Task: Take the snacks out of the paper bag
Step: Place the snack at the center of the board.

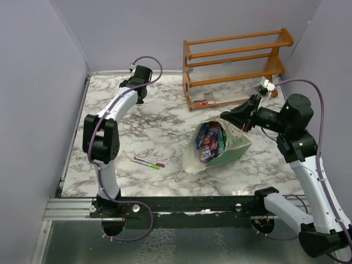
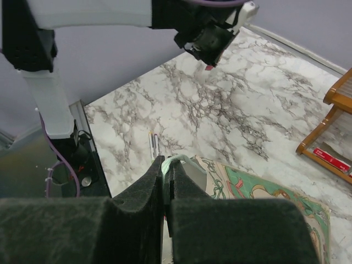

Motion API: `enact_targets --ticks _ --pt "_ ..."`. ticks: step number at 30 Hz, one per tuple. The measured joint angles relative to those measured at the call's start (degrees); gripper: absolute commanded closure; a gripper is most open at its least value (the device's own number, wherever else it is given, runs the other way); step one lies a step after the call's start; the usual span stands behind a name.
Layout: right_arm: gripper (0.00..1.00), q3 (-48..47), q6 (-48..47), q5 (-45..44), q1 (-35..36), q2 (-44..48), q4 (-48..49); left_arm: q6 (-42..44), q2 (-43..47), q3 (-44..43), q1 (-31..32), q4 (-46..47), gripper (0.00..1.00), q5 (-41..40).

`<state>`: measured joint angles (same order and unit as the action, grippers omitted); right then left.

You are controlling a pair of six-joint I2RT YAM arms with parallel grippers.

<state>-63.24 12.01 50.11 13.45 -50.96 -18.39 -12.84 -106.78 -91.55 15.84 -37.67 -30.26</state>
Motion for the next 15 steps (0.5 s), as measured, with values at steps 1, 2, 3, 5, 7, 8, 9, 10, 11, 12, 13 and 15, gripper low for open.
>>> enact_targets --ticks 1,2,3,5,7,8,9,10,11,12,13,15 --pt "0.99 0.0 0.1 -0.2 0.0 0.0 0.0 0.6 -3.5 -2.8 -0.2 -0.2 1.00 -1.1" --pt "0.99 0.0 0.1 -0.3 0.0 0.0 -0.1 1.2 -6.1 -4.5 -0.5 -0.2 1.00 -1.9" --pt "0.99 0.0 0.1 -0.4 0.0 0.0 -0.2 1.9 -8.6 -5.7 -0.5 -0.6 1.00 -2.8" --pt "0.99 0.0 0.1 -0.9 0.0 0.0 -0.6 3.1 -13.4 -7.7 -0.8 -1.6 1.00 -5.0" --pt "0.99 0.0 0.0 -1.4 0.0 0.1 -1.0 3.8 -15.8 -8.0 -0.9 -2.3 1.00 -6.4" --pt "0.99 0.0 0.0 -1.8 0.0 0.3 -1.2 4.2 -16.7 -8.0 -0.9 -3.0 1.00 -6.9" --pt "0.99 0.0 0.0 -2.0 0.0 0.4 -1.3 4.5 -17.0 -7.9 -0.9 -3.3 1.00 -7.3" --pt "0.99 0.0 -0.1 -2.2 0.0 0.6 -1.4 4.7 -17.0 -7.7 -0.9 -3.3 1.00 -7.6" --pt "0.99 0.0 -0.2 -2.3 0.0 0.7 -1.5 5.0 -16.9 -7.5 -0.9 -3.2 0.97 -8.0" --pt "0.99 0.0 -0.3 -2.4 0.0 0.8 -1.5 5.3 -16.7 -7.3 -0.9 -2.7 0.96 -8.2" --pt "0.99 0.0 -0.3 -2.4 0.0 0.9 -1.6 5.6 -16.6 -7.1 -0.9 -2.6 0.93 -8.2" --pt "0.99 0.0 -0.6 -2.6 0.0 0.9 -1.7 5.9 -16.6 -6.8 -0.9 -2.6 0.84 -8.1"
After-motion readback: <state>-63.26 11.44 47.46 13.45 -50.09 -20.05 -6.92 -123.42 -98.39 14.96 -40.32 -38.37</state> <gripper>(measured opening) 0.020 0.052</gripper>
